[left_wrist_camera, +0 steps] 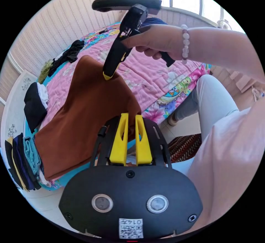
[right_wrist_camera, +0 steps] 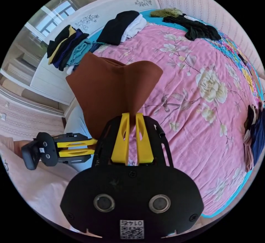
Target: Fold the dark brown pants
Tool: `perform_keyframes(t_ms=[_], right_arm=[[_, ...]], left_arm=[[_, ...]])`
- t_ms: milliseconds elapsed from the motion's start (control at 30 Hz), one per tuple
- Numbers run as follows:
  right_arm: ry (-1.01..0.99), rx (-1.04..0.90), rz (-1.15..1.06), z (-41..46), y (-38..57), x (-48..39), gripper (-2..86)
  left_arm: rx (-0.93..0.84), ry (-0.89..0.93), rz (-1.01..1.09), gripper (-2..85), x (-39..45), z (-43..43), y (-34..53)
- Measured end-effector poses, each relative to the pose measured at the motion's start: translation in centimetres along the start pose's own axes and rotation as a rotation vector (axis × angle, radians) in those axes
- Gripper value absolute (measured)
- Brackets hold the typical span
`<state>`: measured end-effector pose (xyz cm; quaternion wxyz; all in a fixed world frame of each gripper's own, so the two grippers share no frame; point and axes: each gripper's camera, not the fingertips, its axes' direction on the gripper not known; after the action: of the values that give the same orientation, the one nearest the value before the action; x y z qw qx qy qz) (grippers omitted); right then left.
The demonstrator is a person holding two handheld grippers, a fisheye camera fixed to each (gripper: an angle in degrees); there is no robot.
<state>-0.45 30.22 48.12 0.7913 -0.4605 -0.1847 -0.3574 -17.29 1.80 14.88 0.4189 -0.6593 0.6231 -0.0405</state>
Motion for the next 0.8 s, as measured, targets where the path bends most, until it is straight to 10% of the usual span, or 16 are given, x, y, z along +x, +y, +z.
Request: perform_keyframes(t_ms=[467, 800], right_arm=[[0.032, 0.058, 0.189, -10.9, 15.7, 6.7, 3.0], [-0.16, 0.165, -0.172, -8.4, 7.6, -3.6, 2.8]], left_arm=[[0.253, 0.525, 0.074, 4.5, 1.4, -2.9, -4.1], [0.416, 0.461, -0.361, 4.6, -10.7, -8.3, 7.0]])
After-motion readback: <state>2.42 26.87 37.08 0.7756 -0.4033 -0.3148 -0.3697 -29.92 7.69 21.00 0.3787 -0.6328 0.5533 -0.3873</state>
